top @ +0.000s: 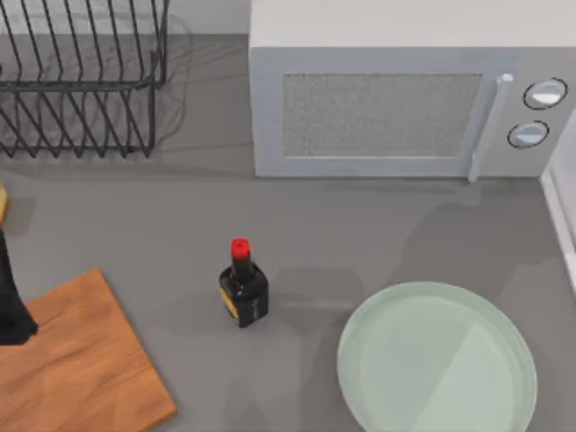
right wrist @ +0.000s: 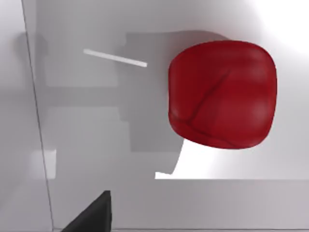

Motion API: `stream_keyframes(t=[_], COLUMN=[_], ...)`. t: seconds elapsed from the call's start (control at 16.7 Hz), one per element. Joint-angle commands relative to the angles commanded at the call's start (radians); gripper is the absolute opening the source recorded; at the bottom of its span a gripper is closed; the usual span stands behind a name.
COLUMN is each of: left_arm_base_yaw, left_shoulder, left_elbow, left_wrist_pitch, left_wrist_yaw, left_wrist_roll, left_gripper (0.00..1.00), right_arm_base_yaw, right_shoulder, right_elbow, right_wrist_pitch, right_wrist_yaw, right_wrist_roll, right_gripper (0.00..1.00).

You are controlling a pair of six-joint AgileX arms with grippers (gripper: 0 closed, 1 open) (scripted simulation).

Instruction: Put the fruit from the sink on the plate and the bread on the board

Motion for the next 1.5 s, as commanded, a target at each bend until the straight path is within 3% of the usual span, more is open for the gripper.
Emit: stream_keyframes(t=[0.42, 0.78, 1.5], left_arm_base_yaw=[0.000, 0.000, 0.000], left_shoulder=[0.000, 0.000, 0.000], left_elbow=[0.000, 0.000, 0.000], left_wrist_pitch=[0.000, 0.000, 0.000], left_wrist_yaw=[0.000, 0.000, 0.000], left_wrist_roll=[0.000, 0.000, 0.000], left_gripper=[1.00, 1.00, 1.00], right_arm_base_yaw=[-0.003, -0.004, -0.004], right_shoulder=[0.200, 0.235, 0.235], right_elbow=[-0.133, -0.155, -0.155], right_wrist_pitch=[0.353, 0.397, 0.397], right_wrist_yaw=[0.002, 0.002, 0.002], right_wrist_roll=[0.003, 0.003, 0.003], right_gripper=[1.00, 1.00, 0.10])
